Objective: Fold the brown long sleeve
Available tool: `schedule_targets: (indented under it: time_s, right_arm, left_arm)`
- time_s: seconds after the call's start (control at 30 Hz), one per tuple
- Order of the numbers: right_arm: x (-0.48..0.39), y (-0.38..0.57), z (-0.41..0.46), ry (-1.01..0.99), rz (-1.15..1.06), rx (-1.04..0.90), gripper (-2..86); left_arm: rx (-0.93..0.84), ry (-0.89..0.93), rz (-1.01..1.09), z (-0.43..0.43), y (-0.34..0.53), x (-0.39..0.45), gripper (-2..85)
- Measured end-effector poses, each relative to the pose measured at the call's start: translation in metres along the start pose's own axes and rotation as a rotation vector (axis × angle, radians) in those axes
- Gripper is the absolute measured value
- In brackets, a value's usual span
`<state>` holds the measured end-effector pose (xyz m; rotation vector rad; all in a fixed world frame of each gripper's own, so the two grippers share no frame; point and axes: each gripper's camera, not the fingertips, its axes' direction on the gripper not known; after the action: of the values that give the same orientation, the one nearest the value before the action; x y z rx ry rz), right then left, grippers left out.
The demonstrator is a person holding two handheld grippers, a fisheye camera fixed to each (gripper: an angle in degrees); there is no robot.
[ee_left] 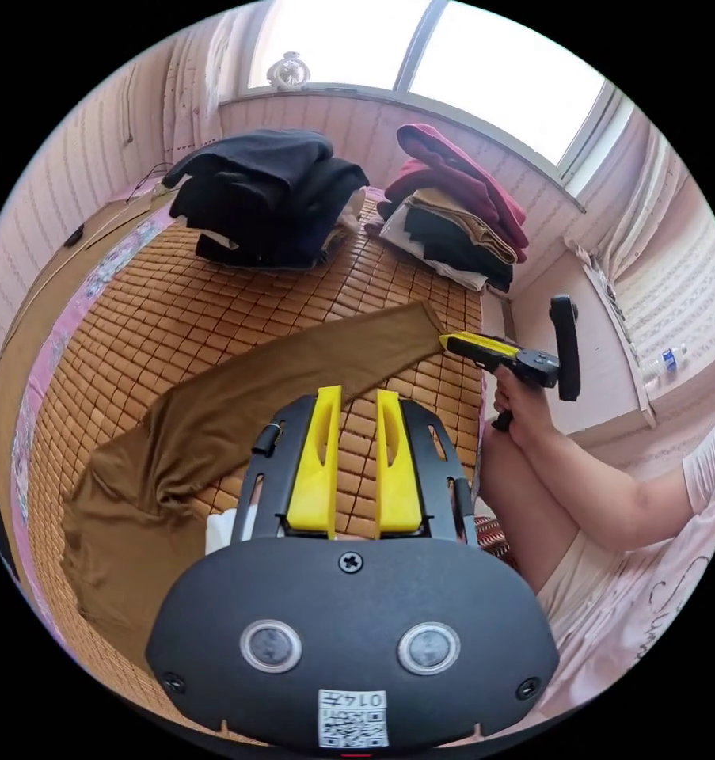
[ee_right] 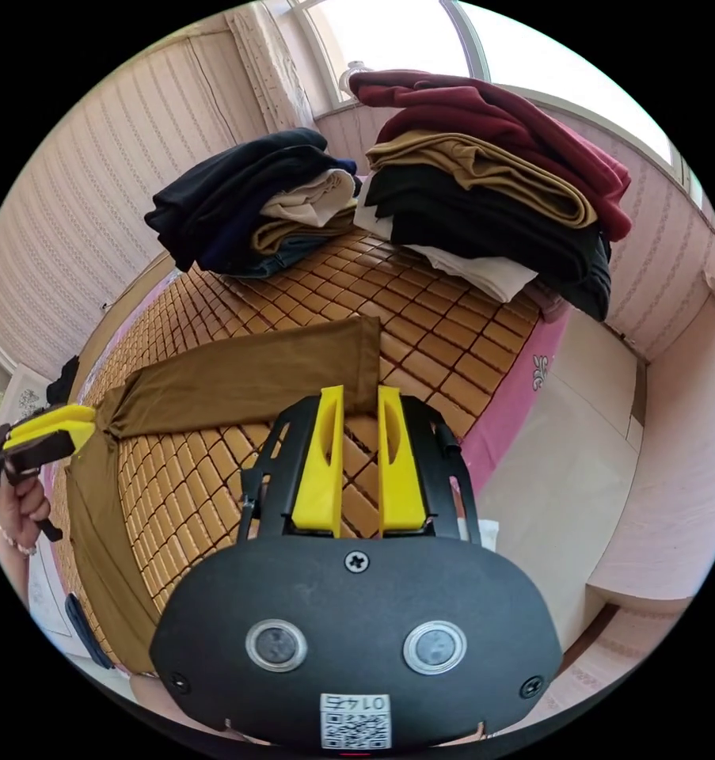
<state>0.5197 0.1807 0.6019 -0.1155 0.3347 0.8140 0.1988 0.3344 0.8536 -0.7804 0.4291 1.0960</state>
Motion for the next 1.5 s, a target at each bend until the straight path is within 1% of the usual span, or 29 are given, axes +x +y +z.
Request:
schedule_targets:
  time_s: [0.1,0.17,0.23,0.33,0.4,0.5,0.53,0.6,0.67,0.73,0.8,0.9,1.0,1.03,1.13,1.2,1.23,1.27,1.3,1.37,1.4,1.47,1.5]
  right_arm:
    - [0.015,0.004,0.002,-0.037,0.03,0.005,2.9]
    - [0.028,0.007,-0.003,-0.115,0.045,0.074,1.7]
    - [0.036,0.009,-0.007,-0.14,0.045,0.112,1.3]
    - [0.048,0.011,-0.004,-0.171,0.058,0.113,0.9]
    - [0.056,0.012,-0.003,-0.199,0.076,0.117,0.8]
    - [0.063,0.014,-0.004,-0.208,0.08,0.148,0.7]
    - [0.064,0.015,-0.005,-0.203,0.077,0.155,0.7]
    - [0.066,0.015,-0.004,-0.209,0.071,0.156,0.7]
    - [0.069,0.014,-0.004,-0.216,0.069,0.154,0.7]
    - [0.072,0.014,-0.01,-0.231,0.067,0.185,0.7]
    - [0.074,0.013,-0.022,-0.274,0.052,0.244,0.7]
    - [0.07,0.012,-0.046,-0.38,-0.002,0.343,0.7]
    - [0.055,0.008,-0.075,-0.509,-0.101,0.42,0.7]
    - [0.046,0.006,-0.091,-0.579,-0.15,0.455,0.7]
    - [0.006,-0.007,-0.138,-0.779,-0.286,0.539,0.7]
    - [-0.031,-0.017,-0.168,-0.889,-0.394,0.575,0.7]
    - [-0.059,-0.024,-0.188,-0.981,-0.472,0.585,0.7]
    - [-0.088,-0.028,-0.207,-1.086,-0.552,0.577,0.8]
    - [-0.104,-0.028,-0.216,-1.136,-0.592,0.566,0.8]
    - [-0.17,-0.016,-0.246,-1.273,-0.775,0.49,0.9]
    - [-0.187,-0.009,-0.252,-1.293,-0.831,0.462,0.9]
    - [-0.248,0.03,-0.258,-1.361,-1.02,0.273,1.2]
    - [-0.261,0.042,-0.256,-1.375,-1.066,0.211,1.3]
  left_arm:
    - [-0.004,-0.07,0.068,0.021,-0.04,0.011,7.7]
    - [-0.052,-0.109,0.089,0.044,-0.067,0.016,8.0]
    - [-0.089,-0.107,0.083,0.059,-0.083,0.017,8.9]
    - [-0.11,-0.152,0.056,0.074,-0.099,0.019,8.9]
    - [-0.137,-0.175,0.038,0.083,-0.104,0.019,8.7]
    - [-0.223,-0.215,0.022,0.099,-0.106,0.018,8.0]
    - [-0.231,-0.197,0.0,0.101,-0.105,0.016,7.4]
    - [-0.23,-0.184,-0.054,0.098,-0.104,0.014,5.0]
    - [-0.232,-0.185,-0.017,0.093,-0.102,0.02,0.2]
    - [-0.231,-0.215,0.02,0.087,-0.097,0.025,-0.5]
    - [-0.194,-0.214,0.033,0.073,-0.089,0.028,-0.8]
    - [-0.094,-0.197,-0.001,0.03,-0.069,0.024,-0.9]
    - [0.01,-0.195,-0.039,-0.025,-0.04,0.014,-1.0]
    - [0.05,-0.204,-0.047,-0.049,-0.026,0.01,-1.0]
    - [0.154,-0.22,-0.082,-0.119,0.012,-0.001,-1.0]
    - [0.242,-0.276,-0.111,-0.169,0.041,-0.004,-1.0]
    - [0.309,-0.316,-0.148,-0.204,0.064,-0.006,-0.9]
    - [0.377,-0.355,-0.205,-0.236,0.091,-0.008,-0.9]
    - [0.413,-0.374,-0.238,-0.252,0.107,-0.009,-0.8]
    - [0.507,-0.444,-0.382,-0.303,0.178,-0.011,-0.4]
    - [0.515,-0.456,-0.422,-0.312,0.197,-0.011,-0.1]
    - [0.48,-0.471,-0.588,-0.332,0.28,-0.013,1.8]
    - [0.463,-0.477,-0.627,-0.334,0.301,-0.012,2.4]
